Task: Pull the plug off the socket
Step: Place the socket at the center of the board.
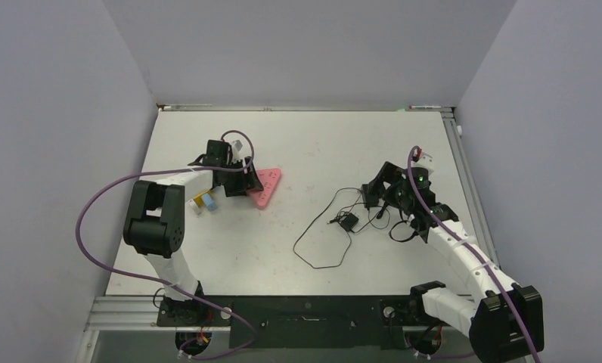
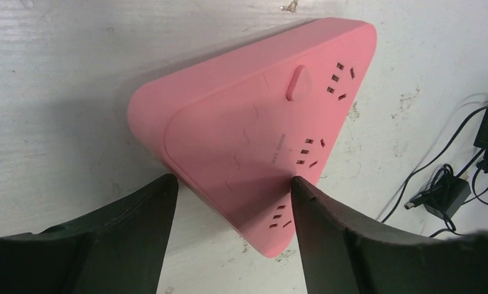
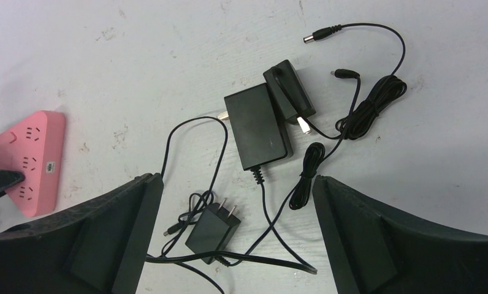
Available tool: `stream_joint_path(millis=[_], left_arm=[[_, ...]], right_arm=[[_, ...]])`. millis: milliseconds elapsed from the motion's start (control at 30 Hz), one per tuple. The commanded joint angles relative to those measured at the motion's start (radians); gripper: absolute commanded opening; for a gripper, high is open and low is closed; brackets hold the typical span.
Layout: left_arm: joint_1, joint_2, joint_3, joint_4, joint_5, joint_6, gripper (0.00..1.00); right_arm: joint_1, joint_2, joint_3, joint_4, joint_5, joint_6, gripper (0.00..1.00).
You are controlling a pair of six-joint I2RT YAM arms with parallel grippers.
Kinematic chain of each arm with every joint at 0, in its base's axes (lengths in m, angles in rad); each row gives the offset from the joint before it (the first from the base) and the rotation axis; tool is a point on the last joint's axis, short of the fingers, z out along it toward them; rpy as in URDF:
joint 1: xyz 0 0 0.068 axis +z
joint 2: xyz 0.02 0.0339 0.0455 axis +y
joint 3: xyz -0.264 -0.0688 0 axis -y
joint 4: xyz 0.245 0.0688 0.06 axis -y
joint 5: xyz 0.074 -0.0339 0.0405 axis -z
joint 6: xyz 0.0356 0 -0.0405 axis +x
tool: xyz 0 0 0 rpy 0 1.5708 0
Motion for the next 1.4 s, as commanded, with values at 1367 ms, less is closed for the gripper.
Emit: stream_joint_path(millis=[1367], left_arm=[[0.371,-0.426,-0.108,-0.136,-0.183,0.106,0.98]], right_arm=[[0.002,-0.096,-0.051,0.115,-0.133,-0.072,0.90]])
